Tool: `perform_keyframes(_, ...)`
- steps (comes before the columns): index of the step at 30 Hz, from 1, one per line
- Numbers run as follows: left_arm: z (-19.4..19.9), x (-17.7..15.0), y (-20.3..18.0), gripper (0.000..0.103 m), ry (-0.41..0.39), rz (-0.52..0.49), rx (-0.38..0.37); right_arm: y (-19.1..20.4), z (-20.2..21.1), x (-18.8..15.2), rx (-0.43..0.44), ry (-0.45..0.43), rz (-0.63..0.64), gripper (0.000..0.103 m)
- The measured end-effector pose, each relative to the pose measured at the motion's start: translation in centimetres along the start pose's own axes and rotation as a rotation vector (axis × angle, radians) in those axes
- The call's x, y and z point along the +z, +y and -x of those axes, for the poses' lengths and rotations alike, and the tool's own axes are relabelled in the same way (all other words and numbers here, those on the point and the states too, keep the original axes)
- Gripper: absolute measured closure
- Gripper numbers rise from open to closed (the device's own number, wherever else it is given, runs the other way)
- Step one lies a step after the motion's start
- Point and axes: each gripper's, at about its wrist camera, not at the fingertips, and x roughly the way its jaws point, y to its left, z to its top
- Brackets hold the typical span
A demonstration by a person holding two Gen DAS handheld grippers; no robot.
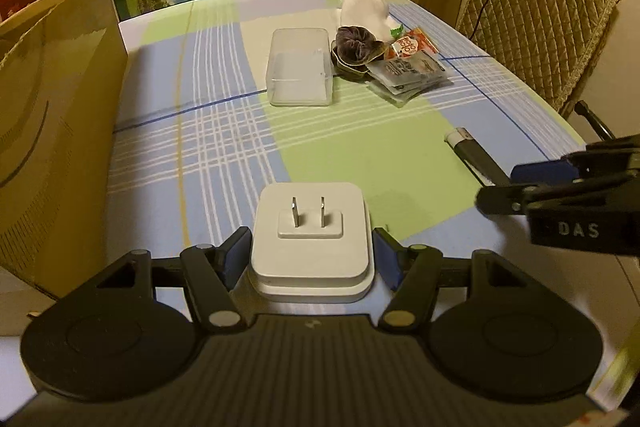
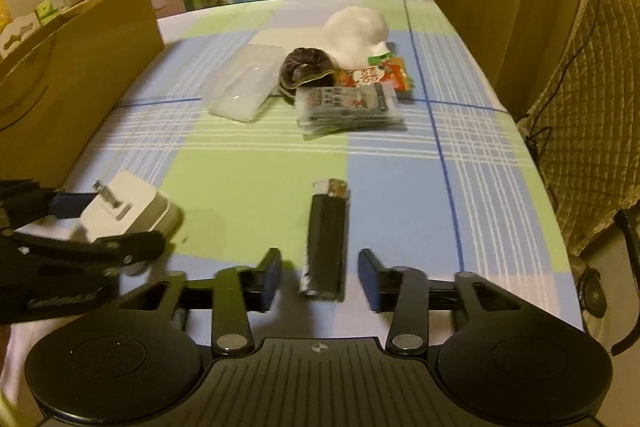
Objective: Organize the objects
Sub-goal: 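Lift and carry the plug adapter and lighter toward the cardboard box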
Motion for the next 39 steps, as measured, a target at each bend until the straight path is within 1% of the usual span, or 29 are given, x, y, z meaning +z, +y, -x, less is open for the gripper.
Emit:
perform_keyframes(5,-0.2,0.3,0.4,0.043,-0.014,0.017,0.003,0.1,-0.8,0.3,-0.034,-0.018,0.018,0.062)
perform_keyframes(11,-0.7,0.4,0.5,0.043,-0.013,0.031,-0.001,0.4,-1.0,0.3,-0.04,-0.031,0.039,0.063)
perform_keyframes(16,-0.7,0.1,0.4,0.043,-0.018,0.028,0.003,0.9,-1.1,0.4,-0.037,-0.042,0.043,0.071)
perform_keyframes(21,-0.8,0.0,0.4,0.043,-0.022,0.022,0.003,1.2,-1.2,0.4,-0.042,-0.048,0.042,0.077)
perform_keyframes(22,-0.8,0.0,0.4,0.042,-0.023,0.021,0.003,1.2,-1.2,0.4,-0.045,-0.049,0.042,0.082)
perform_keyframes(23,-0.8,0.0,0.4,0.042,-0.023,0.02,0.002,1.2,-1.2,0.4,-0.045,-0.049,0.044,0.084)
perform_keyframes(32,-0.5,0.1,0.2,0.043,-0.011,0.009,0.001,1.1,-0.8,0.2,-0.047,-0.051,0.02,0.084)
perform_keyframes(39,0.7,0.4,-0.2,0.043,-0.027,0.011,-0.007,0.9,0.6,0.2,-0.052,-0.08,0.004,0.084)
